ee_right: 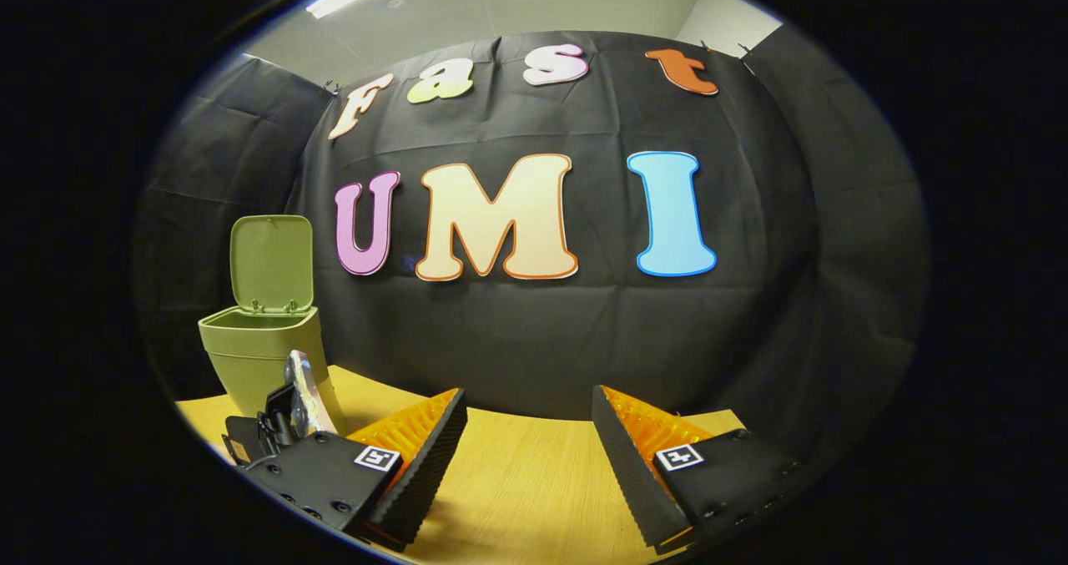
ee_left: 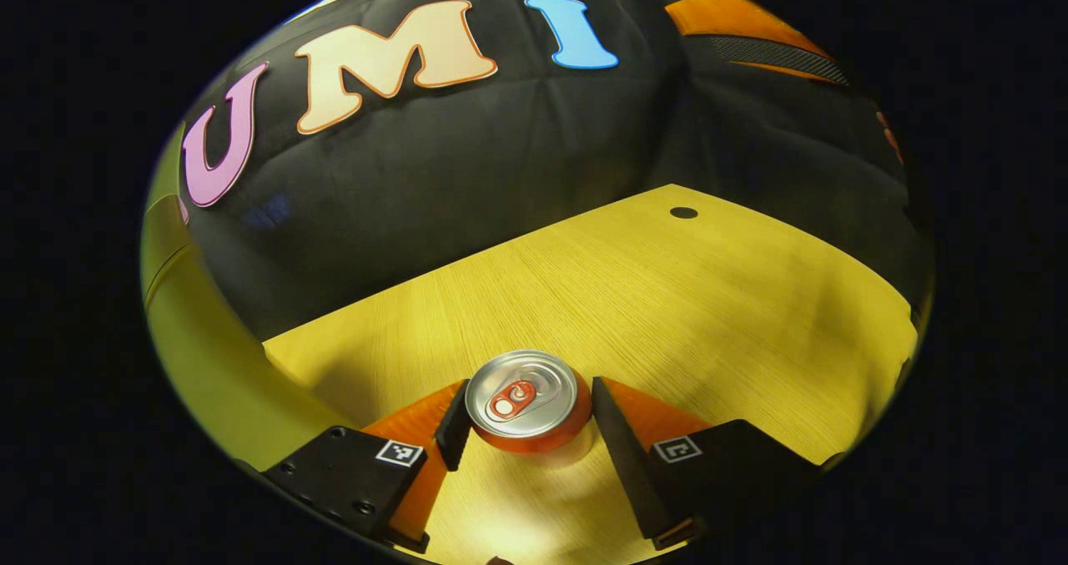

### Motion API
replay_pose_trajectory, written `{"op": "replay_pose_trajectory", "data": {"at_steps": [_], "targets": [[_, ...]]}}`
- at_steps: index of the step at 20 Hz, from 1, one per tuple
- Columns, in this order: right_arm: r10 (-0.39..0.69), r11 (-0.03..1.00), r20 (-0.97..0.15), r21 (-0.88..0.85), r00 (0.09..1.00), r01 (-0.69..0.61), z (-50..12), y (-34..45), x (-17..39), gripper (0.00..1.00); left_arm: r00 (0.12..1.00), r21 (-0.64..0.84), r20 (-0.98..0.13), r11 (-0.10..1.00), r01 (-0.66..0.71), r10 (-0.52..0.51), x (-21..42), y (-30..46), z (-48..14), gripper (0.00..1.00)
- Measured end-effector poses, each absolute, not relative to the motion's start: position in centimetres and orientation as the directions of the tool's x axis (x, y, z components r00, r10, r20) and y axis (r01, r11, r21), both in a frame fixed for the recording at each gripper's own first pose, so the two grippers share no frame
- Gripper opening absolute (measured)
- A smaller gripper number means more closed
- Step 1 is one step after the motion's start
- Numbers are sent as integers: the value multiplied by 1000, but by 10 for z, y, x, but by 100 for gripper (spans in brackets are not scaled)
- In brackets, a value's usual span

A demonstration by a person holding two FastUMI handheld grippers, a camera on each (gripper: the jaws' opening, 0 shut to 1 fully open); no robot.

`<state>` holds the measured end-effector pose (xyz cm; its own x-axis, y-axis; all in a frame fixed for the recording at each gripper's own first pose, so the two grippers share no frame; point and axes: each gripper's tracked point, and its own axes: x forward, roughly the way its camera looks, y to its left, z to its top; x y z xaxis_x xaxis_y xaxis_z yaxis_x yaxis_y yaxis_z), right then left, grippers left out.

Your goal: Press the lid of the desktop garbage bin to open it, pick up the crumpled paper on the desktop and throw it into the bin, then pick up the pop can on the desktop and drop it into the bin, and finally close the garbage bin lid.

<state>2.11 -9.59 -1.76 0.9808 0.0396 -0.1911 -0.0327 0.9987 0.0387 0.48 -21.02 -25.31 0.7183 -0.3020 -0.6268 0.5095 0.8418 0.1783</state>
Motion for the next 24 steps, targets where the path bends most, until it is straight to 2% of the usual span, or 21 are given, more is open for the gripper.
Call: {"op": "replay_pose_trajectory", "data": {"at_steps": [5,6,9,13,14,15,16,21,22,23,24], "targets": [[22,999,-196,29,980,-17,-19,-100,19,100,730,165,-605,847,505,-317,5,-211,-245,81],[17,1000,-198,26,980,-12,-20,-101,20,95,735,166,-599,849,502,-318,5,-211,-242,79],[7,999,-202,32,979,0,-21,-104,19,95,769,179,-556,859,481,-315,7,-207,-223,79],[15,999,-220,50,975,-4,-29,-100,23,95,833,197,-464,882,429,-302,11,-194,-186,78],[16,999,-229,50,973,-4,-31,-99,23,100,850,200,-434,889,413,-297,12,-190,-174,78],[14,999,-237,50,971,-2,-34,-99,24,100,863,196,-408,895,401,-297,14,-186,-163,78],[11,999,-246,52,969,1,-35,-100,24,95,873,183,-386,903,389,-298,14,-181,-153,78],[3,997,-235,70,972,14,-18,-99,24,95,917,147,-284,933,329,-279,18,-153,-94,78],[3,997,-228,74,974,14,-14,-99,23,100,925,147,-262,936,319,-274,18,-148,-81,78],[1,997,-220,76,975,16,-10,-99,23,95,933,150,-240,939,310,-269,19,-144,-67,78],[-1,997,-215,77,977,18,-6,-99,22,95,941,154,-216,942,298,-262,19,-139,-53,78]]}}
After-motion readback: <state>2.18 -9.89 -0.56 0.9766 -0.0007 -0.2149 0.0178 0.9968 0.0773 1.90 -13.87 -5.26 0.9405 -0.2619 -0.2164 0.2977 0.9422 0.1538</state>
